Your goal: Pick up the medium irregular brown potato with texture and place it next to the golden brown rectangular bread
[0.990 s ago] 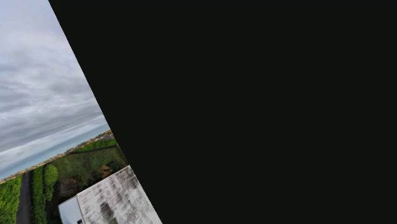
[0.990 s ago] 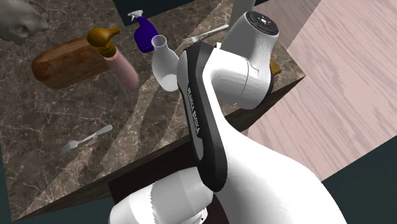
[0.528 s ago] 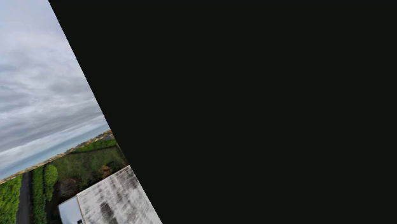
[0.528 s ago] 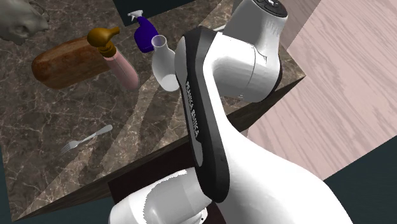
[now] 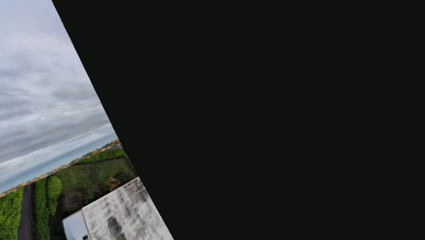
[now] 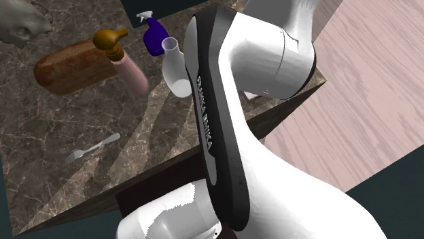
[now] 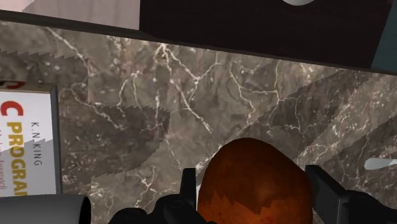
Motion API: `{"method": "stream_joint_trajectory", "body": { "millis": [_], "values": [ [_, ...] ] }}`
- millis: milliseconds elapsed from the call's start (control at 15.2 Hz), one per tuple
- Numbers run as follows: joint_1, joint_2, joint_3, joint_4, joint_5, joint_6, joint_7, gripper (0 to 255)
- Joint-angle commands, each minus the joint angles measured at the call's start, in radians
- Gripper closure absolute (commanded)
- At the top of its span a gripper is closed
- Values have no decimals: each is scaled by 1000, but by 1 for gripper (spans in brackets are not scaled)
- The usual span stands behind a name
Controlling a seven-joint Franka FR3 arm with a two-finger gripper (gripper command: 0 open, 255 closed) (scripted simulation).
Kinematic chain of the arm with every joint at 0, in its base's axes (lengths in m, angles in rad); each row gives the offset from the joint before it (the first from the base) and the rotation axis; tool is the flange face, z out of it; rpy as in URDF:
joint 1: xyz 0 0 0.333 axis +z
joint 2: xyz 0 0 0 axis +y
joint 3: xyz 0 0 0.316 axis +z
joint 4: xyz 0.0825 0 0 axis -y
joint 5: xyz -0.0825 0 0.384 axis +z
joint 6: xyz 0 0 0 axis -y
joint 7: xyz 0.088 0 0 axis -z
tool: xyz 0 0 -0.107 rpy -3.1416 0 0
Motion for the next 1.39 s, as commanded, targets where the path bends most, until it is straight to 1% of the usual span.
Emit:
{"method": "stream_joint_trajectory", "body": {
  "millis": [0, 528, 924, 1320],
  "values": [
    [3, -2, 10, 22, 8, -24, 5, 255],
    [16, 0, 51, 122, 39, -121, 23, 255],
    [51, -19, 182, 37, 125, -53, 161, 255],
    [115, 5, 304, -8, 220, 30, 291, 255]
  ]
}}
